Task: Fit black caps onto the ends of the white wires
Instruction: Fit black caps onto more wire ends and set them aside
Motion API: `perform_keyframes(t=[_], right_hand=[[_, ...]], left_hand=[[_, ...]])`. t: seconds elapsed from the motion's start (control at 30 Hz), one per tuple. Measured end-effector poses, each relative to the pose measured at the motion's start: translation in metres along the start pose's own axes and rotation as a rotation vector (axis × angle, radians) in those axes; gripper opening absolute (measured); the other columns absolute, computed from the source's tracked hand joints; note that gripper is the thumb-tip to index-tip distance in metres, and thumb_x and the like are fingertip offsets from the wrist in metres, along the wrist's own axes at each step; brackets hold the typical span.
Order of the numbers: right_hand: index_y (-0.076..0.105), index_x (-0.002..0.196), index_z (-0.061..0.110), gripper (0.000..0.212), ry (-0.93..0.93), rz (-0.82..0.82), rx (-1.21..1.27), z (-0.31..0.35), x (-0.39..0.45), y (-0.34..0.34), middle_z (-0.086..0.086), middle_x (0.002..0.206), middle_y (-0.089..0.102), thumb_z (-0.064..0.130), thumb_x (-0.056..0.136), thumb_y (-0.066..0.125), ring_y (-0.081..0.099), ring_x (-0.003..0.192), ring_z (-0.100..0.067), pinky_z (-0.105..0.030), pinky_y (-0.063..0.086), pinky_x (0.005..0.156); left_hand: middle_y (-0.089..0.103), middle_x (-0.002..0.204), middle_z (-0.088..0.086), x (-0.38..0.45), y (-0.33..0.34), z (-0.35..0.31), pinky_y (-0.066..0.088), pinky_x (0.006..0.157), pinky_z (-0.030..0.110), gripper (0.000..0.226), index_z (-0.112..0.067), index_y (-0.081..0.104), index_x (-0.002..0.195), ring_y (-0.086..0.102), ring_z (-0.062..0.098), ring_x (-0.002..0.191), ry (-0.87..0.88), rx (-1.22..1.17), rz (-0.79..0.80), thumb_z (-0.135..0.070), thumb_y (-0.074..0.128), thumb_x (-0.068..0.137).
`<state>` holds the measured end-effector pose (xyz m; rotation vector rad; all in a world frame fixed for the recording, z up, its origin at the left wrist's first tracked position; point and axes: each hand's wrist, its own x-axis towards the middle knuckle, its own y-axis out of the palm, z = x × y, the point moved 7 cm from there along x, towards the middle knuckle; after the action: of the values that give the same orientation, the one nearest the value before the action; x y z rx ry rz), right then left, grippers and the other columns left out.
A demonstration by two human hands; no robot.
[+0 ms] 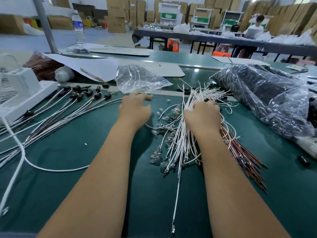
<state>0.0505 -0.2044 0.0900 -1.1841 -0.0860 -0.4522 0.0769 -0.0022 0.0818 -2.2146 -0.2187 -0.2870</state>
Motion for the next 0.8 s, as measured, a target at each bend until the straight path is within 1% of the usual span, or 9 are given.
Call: perform_keyframes(t=[0.07, 0.13, 0.23, 0.33, 0.43, 0.5, 0.57, 0.67, 0.8], right_hand=[[0.061, 0.106, 0.008, 0.044, -0.032, 0.033, -0.118, 0.004, -0.002, 0.004, -0.015, 0.121, 0.052, 0.049, 0.090, 0.054, 0.043, 0.114, -0.032, -0.040, 0.037, 0.095], [0.059, 0.104, 0.010, 0.040, -0.040, 0.031, -0.148, 0.006, -0.003, 0.003, -0.014, 0.120, 0.052, 0.047, 0.088, 0.057, 0.042, 0.114, -0.031, -0.040, 0.036, 0.096], [0.051, 0.084, 0.013, 0.014, -0.053, 0.022, -0.109, 0.008, -0.005, 0.000, -0.012, 0.107, 0.057, 0.026, 0.085, 0.055, 0.045, 0.105, -0.031, -0.037, 0.036, 0.083], [0.042, 0.077, 0.013, 0.014, -0.053, 0.016, -0.084, 0.010, -0.006, -0.002, -0.006, 0.086, 0.050, 0.020, 0.084, 0.053, 0.042, 0.088, -0.027, -0.033, 0.032, 0.072], [0.044, 0.080, 0.013, 0.013, -0.049, 0.020, -0.091, 0.008, -0.005, 0.000, -0.005, 0.084, 0.049, 0.021, 0.085, 0.052, 0.041, 0.085, -0.028, -0.033, 0.033, 0.072], [0.044, 0.077, 0.013, 0.012, -0.045, 0.024, -0.087, 0.007, -0.004, 0.002, -0.005, 0.084, 0.051, 0.018, 0.085, 0.051, 0.044, 0.086, -0.029, -0.033, 0.034, 0.072], [0.045, 0.077, 0.012, 0.010, -0.048, 0.007, -0.077, 0.007, -0.004, 0.002, -0.005, 0.083, 0.052, 0.017, 0.085, 0.049, 0.049, 0.088, -0.030, -0.033, 0.035, 0.072], [0.044, 0.077, 0.012, 0.011, -0.055, -0.029, -0.040, 0.007, -0.004, 0.001, -0.005, 0.079, 0.052, 0.017, 0.086, 0.048, 0.053, 0.087, -0.030, -0.033, 0.037, 0.071], [0.044, 0.083, 0.011, 0.009, -0.071, -0.103, 0.010, 0.009, -0.005, -0.007, -0.001, 0.071, 0.045, 0.018, 0.088, 0.047, 0.048, 0.079, -0.027, -0.033, 0.036, 0.069]], left_hand=[[0.048, 0.137, 0.006, -0.003, 0.016, -0.010, 0.032, 0.109, 0.044, 0.033, -0.030, 0.060, 0.124, 0.041, 0.028, 0.128, -0.013, 0.000, 0.102, -0.024, 0.052, 0.092], [0.049, 0.136, 0.006, -0.006, 0.027, -0.021, 0.037, 0.105, 0.041, 0.033, -0.030, 0.058, 0.125, 0.046, 0.025, 0.121, 0.013, -0.123, 0.165, -0.025, 0.049, 0.094], [0.058, 0.118, 0.003, -0.010, 0.036, -0.031, 0.048, 0.065, 0.018, 0.031, -0.028, 0.058, 0.125, 0.056, 0.015, 0.079, -0.001, -0.416, 0.234, -0.022, 0.046, 0.097], [0.057, 0.114, -0.006, -0.011, 0.043, -0.038, 0.041, 0.052, 0.001, 0.028, -0.025, 0.057, 0.124, 0.054, 0.002, 0.078, -0.003, -0.545, 0.286, -0.021, 0.046, 0.099], [0.061, 0.110, -0.004, -0.009, 0.032, -0.035, 0.045, 0.059, 0.009, 0.026, -0.024, 0.059, 0.120, 0.055, 0.002, 0.075, 0.034, -0.523, 0.206, -0.019, 0.047, 0.098], [0.064, 0.099, -0.002, -0.007, 0.019, -0.025, 0.054, 0.075, 0.029, 0.027, -0.021, 0.062, 0.116, 0.060, 0.014, 0.077, 0.029, -0.410, 0.097, -0.015, 0.046, 0.096], [0.064, 0.090, 0.000, -0.004, 0.002, -0.007, 0.051, 0.089, 0.046, 0.030, -0.022, 0.065, 0.112, 0.063, 0.029, 0.090, -0.040, -0.275, -0.042, -0.013, 0.044, 0.092], [0.067, 0.102, 0.006, -0.002, -0.024, 0.023, 0.043, 0.096, 0.043, 0.033, -0.024, 0.066, 0.108, 0.057, 0.032, 0.102, -0.200, -0.110, -0.243, -0.014, 0.042, 0.087], [0.059, 0.125, 0.013, -0.002, -0.023, 0.052, 0.028, 0.106, 0.042, 0.043, -0.024, 0.056, 0.127, 0.039, 0.032, 0.126, -0.425, 0.057, -0.132, -0.021, 0.040, 0.087]])
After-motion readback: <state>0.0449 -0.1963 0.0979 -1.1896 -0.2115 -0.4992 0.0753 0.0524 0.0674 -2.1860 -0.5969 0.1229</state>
